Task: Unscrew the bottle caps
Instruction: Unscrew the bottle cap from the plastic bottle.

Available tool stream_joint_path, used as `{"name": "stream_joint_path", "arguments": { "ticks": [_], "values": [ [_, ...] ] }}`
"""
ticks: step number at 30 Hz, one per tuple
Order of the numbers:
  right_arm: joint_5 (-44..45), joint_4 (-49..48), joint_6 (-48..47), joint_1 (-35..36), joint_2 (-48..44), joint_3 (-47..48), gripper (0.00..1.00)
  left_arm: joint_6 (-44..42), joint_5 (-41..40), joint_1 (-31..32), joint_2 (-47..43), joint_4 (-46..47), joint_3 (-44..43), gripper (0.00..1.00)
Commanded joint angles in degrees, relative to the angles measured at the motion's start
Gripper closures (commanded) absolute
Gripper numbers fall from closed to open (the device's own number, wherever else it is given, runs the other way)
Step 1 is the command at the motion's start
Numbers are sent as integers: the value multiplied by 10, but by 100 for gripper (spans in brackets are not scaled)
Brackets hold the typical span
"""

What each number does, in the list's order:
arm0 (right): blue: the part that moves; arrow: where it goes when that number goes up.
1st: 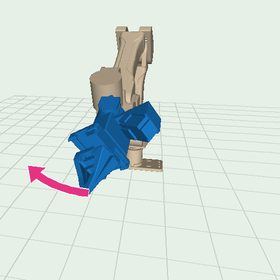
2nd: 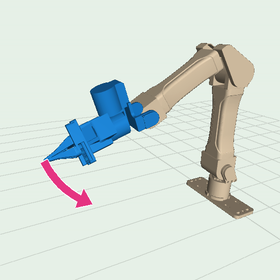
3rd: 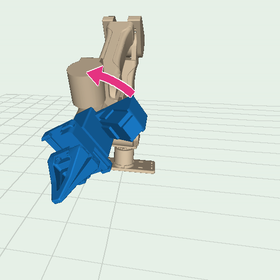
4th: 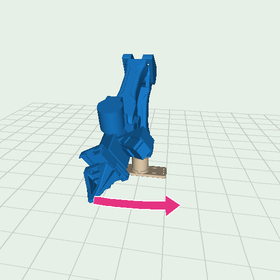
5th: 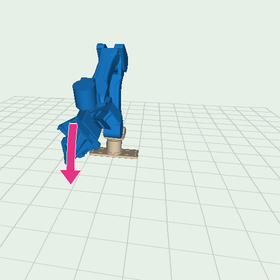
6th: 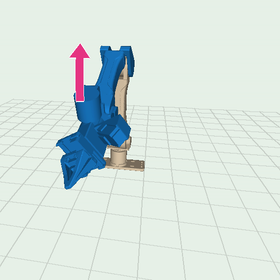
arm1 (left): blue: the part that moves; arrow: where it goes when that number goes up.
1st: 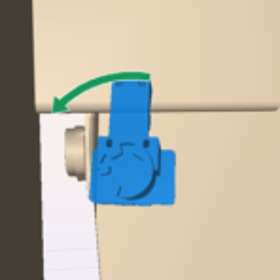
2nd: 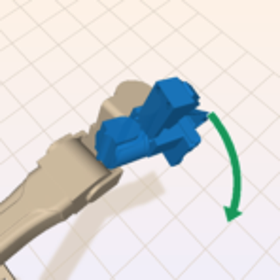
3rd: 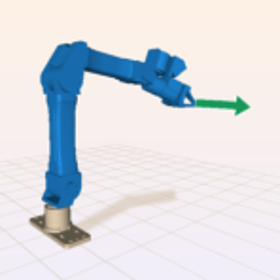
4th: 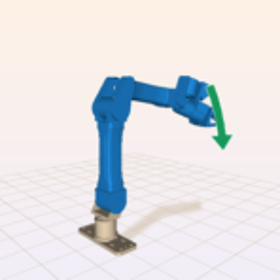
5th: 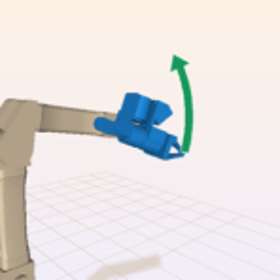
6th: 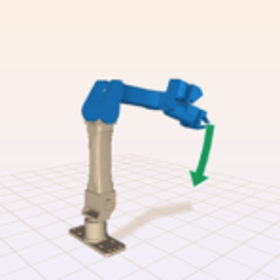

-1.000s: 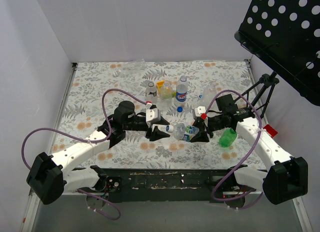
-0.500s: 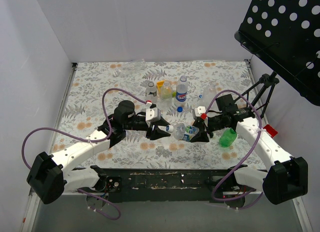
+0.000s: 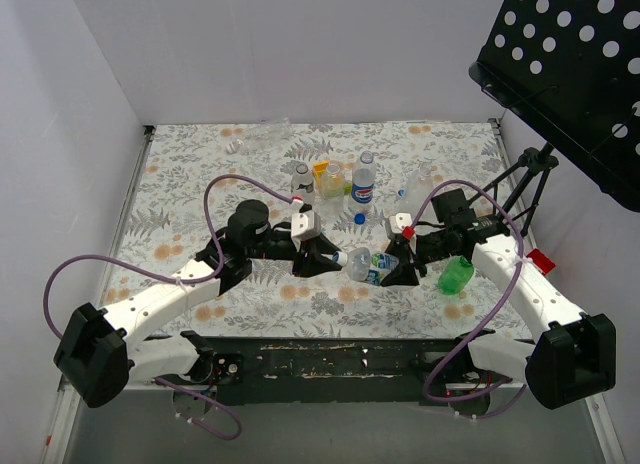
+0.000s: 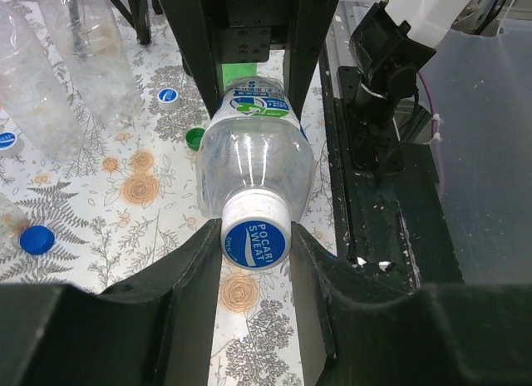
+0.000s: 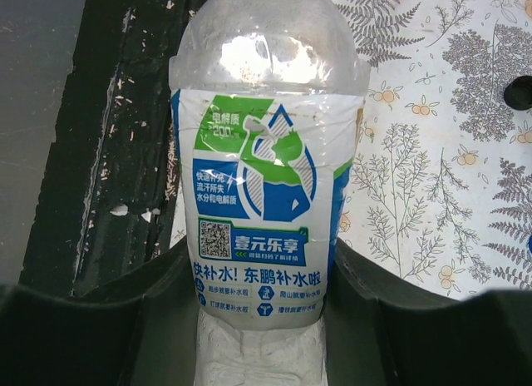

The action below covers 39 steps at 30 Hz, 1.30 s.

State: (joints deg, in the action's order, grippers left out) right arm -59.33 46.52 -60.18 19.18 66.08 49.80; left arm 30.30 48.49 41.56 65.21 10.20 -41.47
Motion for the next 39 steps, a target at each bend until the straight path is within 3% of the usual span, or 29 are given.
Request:
{"name": "stream_joint_path", "arguments": {
  "ticks": [1, 5, 8, 9, 12, 15, 18, 20, 22, 23, 26, 32, 36, 39],
  "values": [
    [-7, -6, -3, -2, 1, 0, 86, 69, 22, 3, -1, 11, -30, 100],
    [-6, -10, -1, -2, -1, -1, 86, 260, -58, 4, -4, -9, -37, 100],
    [-4, -12, -1, -2, -2, -5, 86, 467, -240, 3, -7, -129, -69, 100],
    [-4, -13, 0, -2, -4, -6, 86, 522, -258, 4, -1, -176, -87, 100],
    [-3, -17, 2, -2, -3, -9, 86, 635, -257, 4, 36, -272, -131, 100],
    [-4, -16, 3, -2, 2, -6, 86, 673, -215, 3, 68, -285, -149, 100],
    [0, -10, 3, -2, 0, -1, 86, 631, -240, 4, 70, -290, -159, 99],
    [2, -11, 3, -2, -6, -6, 86, 588, -261, 3, 61, -297, -165, 70],
    [3, -13, 5, -1, -10, -12, 86, 545, -270, 3, 47, -301, -171, 32],
    [3, -14, 7, -1, -10, -13, 86, 526, -270, 4, 36, -299, -173, 20],
    [2, -14, 7, -2, -10, -12, 86, 455, -259, 4, -4, -274, -167, 2],
    [-3, -11, 2, -2, -3, -5, 86, 223, -204, 2, -111, -192, -106, 2],
    [-4, -11, 2, -2, -3, -5, 86, -14, -45, 2, -170, -120, -12, 2],
    [-3, -12, 2, -2, -5, -6, 86, -94, -38, 2, -166, -84, 10, 2]
  ]
}}
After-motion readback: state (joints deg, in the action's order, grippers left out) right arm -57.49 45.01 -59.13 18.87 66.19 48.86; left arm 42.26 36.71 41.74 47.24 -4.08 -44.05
